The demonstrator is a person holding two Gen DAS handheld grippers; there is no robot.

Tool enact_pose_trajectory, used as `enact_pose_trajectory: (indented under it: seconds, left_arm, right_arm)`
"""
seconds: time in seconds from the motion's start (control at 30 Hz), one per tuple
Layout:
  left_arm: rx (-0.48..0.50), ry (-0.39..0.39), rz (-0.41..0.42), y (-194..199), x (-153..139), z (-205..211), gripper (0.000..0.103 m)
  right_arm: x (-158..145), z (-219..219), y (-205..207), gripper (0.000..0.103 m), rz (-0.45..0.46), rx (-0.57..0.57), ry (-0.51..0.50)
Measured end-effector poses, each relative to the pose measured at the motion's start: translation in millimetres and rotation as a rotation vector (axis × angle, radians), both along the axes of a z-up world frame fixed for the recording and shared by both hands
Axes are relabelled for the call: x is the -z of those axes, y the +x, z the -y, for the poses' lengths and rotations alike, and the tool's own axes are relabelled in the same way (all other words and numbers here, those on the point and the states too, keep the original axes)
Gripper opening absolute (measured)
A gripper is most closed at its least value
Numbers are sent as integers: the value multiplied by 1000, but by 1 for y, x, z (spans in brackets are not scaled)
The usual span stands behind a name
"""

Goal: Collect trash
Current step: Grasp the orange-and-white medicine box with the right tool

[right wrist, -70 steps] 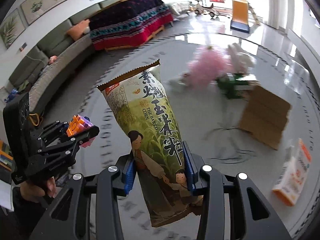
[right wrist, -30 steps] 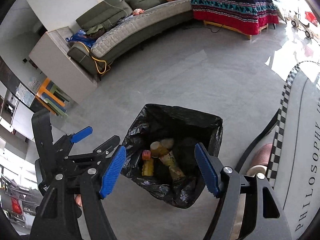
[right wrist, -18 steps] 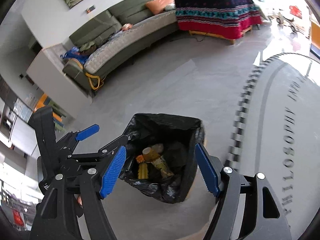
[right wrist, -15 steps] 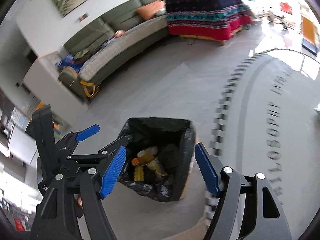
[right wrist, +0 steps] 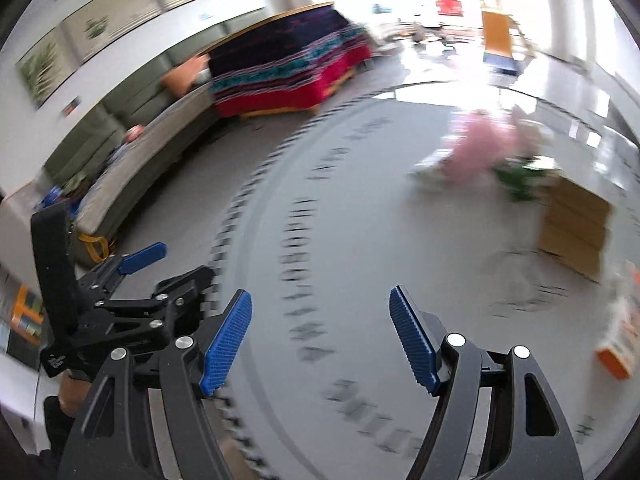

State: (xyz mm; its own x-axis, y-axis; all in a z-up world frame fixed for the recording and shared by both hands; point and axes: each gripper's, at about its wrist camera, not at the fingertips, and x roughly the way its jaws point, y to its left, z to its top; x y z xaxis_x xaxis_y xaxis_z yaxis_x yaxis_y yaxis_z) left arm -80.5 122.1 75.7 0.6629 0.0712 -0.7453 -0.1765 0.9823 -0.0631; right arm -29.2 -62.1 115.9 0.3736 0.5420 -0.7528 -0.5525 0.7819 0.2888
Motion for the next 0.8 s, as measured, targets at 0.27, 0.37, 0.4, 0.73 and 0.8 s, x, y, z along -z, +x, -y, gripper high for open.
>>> enact_pose_trajectory:
  seconds: [0.27,0.37,0.4,0.73,0.8]
  left_arm:
    - [185,6,-19,57,0,72,97]
    - [239,11,-31,76,2,97,97]
    - [251,11,-34,81,2,103,97]
    - [359,17,-79,119,16,152,97]
    - [373,20,-90,125,19,157,97]
  right_arm:
    - [14,114,44,72,-7,330,-67]
    - [22,148,59,72,-19,415,-87]
    - [25,161,66,72,-23,446,-94]
    - [75,219,124,76,-149,679,-130]
    - [78,222,133,77,-146,703,-143]
